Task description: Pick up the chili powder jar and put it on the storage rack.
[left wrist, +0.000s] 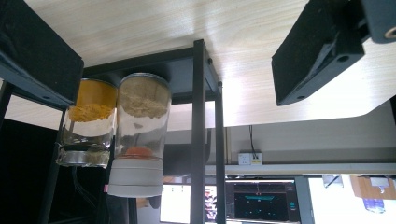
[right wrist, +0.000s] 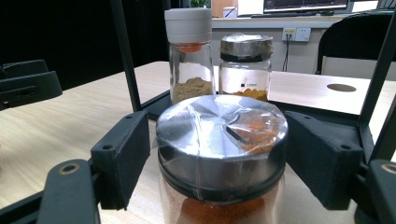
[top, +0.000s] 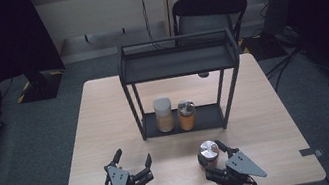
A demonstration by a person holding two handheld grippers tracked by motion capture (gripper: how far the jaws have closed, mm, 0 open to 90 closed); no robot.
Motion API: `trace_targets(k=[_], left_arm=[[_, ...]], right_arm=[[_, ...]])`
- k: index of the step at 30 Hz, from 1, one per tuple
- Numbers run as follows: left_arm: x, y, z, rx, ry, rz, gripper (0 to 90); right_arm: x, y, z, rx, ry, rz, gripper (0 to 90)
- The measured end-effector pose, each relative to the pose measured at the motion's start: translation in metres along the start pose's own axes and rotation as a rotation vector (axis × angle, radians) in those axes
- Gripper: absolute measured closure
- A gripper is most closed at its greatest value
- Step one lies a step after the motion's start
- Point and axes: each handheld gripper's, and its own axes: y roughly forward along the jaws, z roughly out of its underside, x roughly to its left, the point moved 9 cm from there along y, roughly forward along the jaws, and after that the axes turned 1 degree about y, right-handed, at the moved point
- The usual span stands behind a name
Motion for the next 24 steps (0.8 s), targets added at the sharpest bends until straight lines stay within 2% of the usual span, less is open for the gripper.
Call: trace_targets(k=[12,24], left_arm=[[-0.0002,0.0,0.0001,-0.001,-0.002,0.0,1.6],[0.0,0.0,0.0001,-0.001,-0.002,0.001,1.6]], right_arm=[[-0.002,0.0016,-0.0003,0.027,0.002,-0.001,29.2],[-0.0003,0.0009,-0.0007,0.023,0.004,0.013,32.9]])
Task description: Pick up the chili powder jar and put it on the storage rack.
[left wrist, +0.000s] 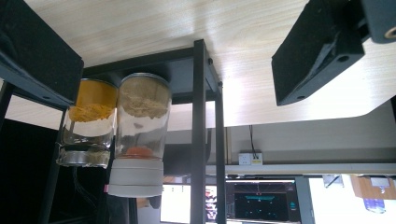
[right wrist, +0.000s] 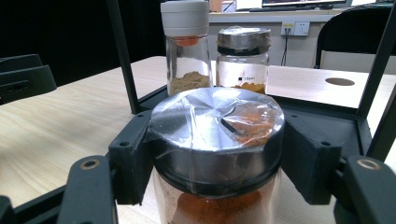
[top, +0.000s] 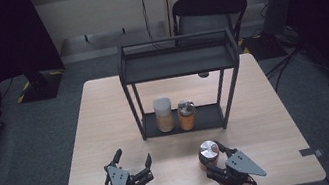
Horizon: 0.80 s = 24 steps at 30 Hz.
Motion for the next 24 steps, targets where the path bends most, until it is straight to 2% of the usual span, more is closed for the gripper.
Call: trace_targets(k=[10,24], left_arm=[[0.0,0.0,0.0,0.0,0.0,-0.001,1.6],[0.0,0.0,0.0,0.0,-0.001,-0.001,1.6]], right_arm=[[0.0027,-0.0002,-0.0018,0.008,0.001,0.016,33.2],[0.0041,-0.0001,-0.0065,0.017,-0.01,0.01,33.5]])
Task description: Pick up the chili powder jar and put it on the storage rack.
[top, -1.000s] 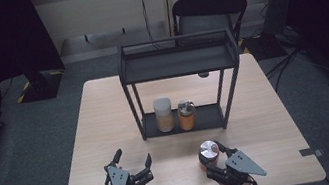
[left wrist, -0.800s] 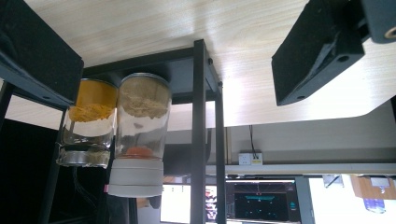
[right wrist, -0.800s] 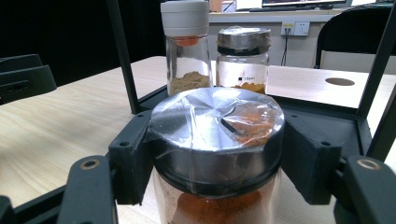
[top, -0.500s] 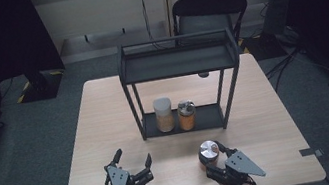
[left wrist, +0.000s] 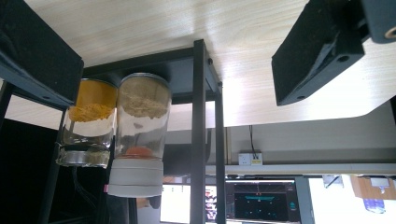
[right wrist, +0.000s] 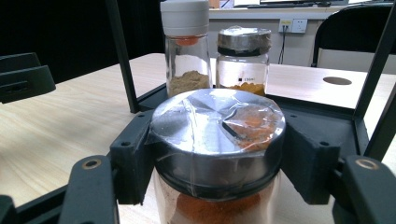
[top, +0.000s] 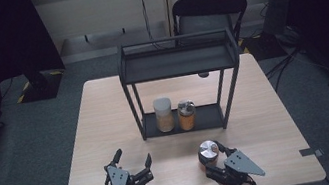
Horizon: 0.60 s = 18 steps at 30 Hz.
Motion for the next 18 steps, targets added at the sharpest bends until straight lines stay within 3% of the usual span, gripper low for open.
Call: trace_targets(k=[18], left_arm=[[0.0,-0.0001,0.0,0.0,0.003,0.0,1.6]], right_arm=[[-0.0013,-0.0001,-0.0065,-0.003,-0.004,-0.003,34.0]])
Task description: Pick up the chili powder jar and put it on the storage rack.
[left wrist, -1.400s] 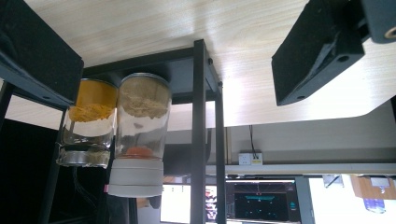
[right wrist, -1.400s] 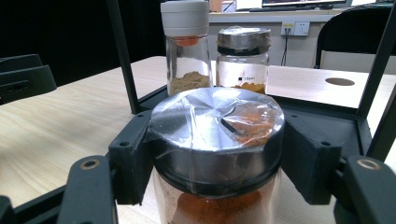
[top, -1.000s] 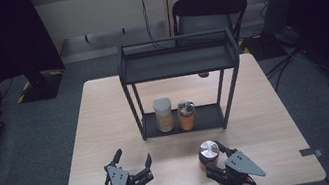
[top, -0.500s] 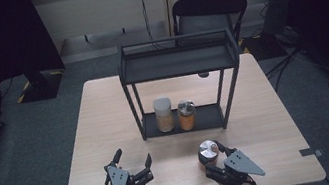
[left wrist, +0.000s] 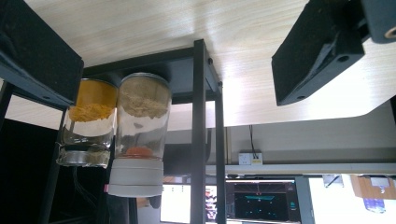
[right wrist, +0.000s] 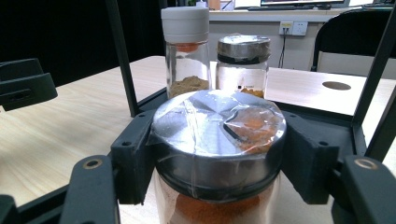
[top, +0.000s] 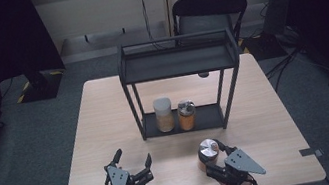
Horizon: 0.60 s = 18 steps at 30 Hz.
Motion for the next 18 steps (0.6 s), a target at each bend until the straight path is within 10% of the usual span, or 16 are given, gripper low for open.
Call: trace_targets(k=[18], left_arm=[[0.0001,0.0,0.0,0.0,0.0,0.0,1.6]], right_arm=[[-0.0044,0.005,-0.0077,0.01,-0.003,0.012,34.6]])
